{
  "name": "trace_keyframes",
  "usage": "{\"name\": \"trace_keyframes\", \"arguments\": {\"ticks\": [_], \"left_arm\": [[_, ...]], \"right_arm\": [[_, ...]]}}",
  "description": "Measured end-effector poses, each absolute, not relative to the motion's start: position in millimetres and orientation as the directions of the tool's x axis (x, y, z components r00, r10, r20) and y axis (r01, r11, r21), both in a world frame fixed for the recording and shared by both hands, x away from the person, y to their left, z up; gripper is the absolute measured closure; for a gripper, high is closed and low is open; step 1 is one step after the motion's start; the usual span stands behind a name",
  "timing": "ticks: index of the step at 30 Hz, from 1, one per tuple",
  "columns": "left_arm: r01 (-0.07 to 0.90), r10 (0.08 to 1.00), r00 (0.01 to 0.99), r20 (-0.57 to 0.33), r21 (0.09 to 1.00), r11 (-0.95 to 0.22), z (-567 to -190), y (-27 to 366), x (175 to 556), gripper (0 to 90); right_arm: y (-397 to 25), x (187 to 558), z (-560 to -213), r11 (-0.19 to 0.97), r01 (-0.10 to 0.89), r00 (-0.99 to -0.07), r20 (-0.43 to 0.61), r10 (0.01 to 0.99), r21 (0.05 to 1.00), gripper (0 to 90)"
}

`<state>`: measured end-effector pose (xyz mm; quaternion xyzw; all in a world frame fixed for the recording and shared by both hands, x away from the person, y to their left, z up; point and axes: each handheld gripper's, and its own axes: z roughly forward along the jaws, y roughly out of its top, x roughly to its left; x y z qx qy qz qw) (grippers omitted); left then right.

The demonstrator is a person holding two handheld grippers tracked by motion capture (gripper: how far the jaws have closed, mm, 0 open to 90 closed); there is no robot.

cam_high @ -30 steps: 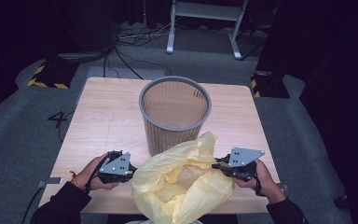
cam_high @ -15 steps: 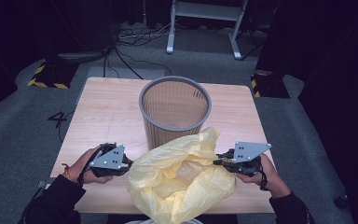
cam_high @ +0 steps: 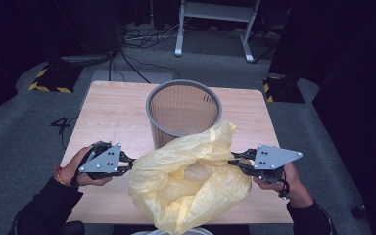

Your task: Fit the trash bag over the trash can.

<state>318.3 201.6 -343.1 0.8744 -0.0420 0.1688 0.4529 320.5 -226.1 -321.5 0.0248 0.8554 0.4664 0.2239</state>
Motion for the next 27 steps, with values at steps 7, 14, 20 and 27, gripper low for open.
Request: {"name": "trace_keyframes", "arguments": {"ticks": [7, 14, 20, 27], "left_arm": [[-0.257, 0.100, 0.920, 0.379, 0.777, -0.575, -323.5, 204.6, 319.7, 89.9], [-0.271, 0.119, 0.908, 0.403, 0.779, -0.566, -308.7, 208.4, 322.1, 89.9], [-0.302, 0.129, 0.887, 0.444, 0.768, -0.565, -290.2, 210.6, 320.8, 89.9], [-0.308, 0.184, 0.855, 0.484, 0.762, -0.570, -266.6, 215.2, 327.7, 89.9]], "right_arm": [[-225.7, 317.6, -302.4, 0.546, -0.201, -0.873, -0.401, 0.276, 0.813, 87.2], [-226.1, 317.7, -287.7, 0.522, -0.223, -0.859, -0.419, 0.294, 0.823, 87.2], [-225.5, 319.1, -275.1, 0.502, -0.241, -0.850, -0.430, 0.303, 0.831, 87.2], [-221.3, 325.4, -255.4, 0.483, -0.259, -0.826, -0.451, 0.338, 0.836, 87.2]]}}
